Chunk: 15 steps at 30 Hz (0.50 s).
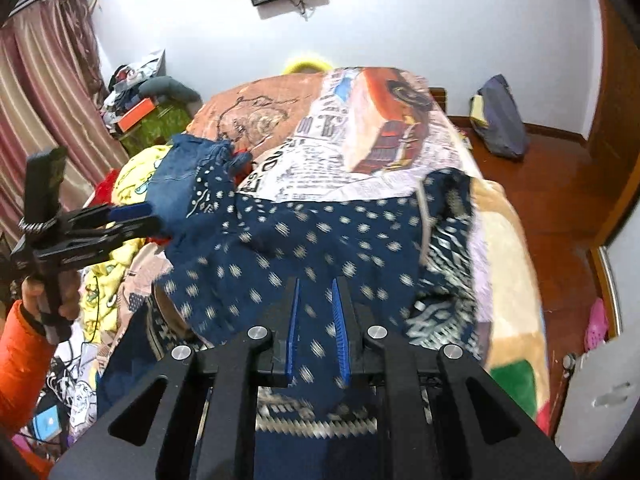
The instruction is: Fold large clothes
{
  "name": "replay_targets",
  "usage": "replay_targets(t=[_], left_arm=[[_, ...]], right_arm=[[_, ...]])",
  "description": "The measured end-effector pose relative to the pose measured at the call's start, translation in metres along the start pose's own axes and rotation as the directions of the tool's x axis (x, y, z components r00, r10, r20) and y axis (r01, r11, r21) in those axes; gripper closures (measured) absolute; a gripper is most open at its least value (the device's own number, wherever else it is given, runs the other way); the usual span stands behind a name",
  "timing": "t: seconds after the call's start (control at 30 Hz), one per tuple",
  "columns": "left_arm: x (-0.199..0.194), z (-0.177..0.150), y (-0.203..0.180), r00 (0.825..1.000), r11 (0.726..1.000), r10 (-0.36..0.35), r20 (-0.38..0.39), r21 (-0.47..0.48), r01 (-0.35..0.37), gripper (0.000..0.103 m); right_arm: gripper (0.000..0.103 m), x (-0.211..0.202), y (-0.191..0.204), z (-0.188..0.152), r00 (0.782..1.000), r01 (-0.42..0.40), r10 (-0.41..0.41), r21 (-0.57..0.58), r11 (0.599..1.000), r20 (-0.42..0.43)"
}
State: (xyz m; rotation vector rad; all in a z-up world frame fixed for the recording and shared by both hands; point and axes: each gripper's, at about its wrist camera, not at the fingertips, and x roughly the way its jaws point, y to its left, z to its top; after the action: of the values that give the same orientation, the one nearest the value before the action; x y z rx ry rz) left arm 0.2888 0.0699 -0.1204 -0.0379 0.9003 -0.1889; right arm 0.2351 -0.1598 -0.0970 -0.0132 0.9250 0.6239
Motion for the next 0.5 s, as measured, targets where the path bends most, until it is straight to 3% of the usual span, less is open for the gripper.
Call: replay_targets(t=[0.17, 0.33, 0.5], left_arm=[[0.041, 0.007, -0.012, 0.997, 1.0, -0.017, -0.069, 0.017, 0.018, 0.052], [0.053, -0.022, -0.038, 0.987, 0.992, -0.1, -0.125, 0.061, 0.108, 0.052], [0.06, -0.062, -0.063, 0.979, 0.985, -0.079, -0.188, 0.137, 0.106, 0.05]], right_arm=[[0.086, 0.04, 0.005, 0.001, 0.997, -0.035, 0.036, 0.014, 0.999, -0.075], [0.086, 0.068, -0.003, -0.025, 0.982, -0.027, 0.032, 0.03, 0.999, -0.184], [0.086, 0.077, -0.013, -0.059, 0.96, 0.015, -0.012, 0.008, 1.0, -0.28]])
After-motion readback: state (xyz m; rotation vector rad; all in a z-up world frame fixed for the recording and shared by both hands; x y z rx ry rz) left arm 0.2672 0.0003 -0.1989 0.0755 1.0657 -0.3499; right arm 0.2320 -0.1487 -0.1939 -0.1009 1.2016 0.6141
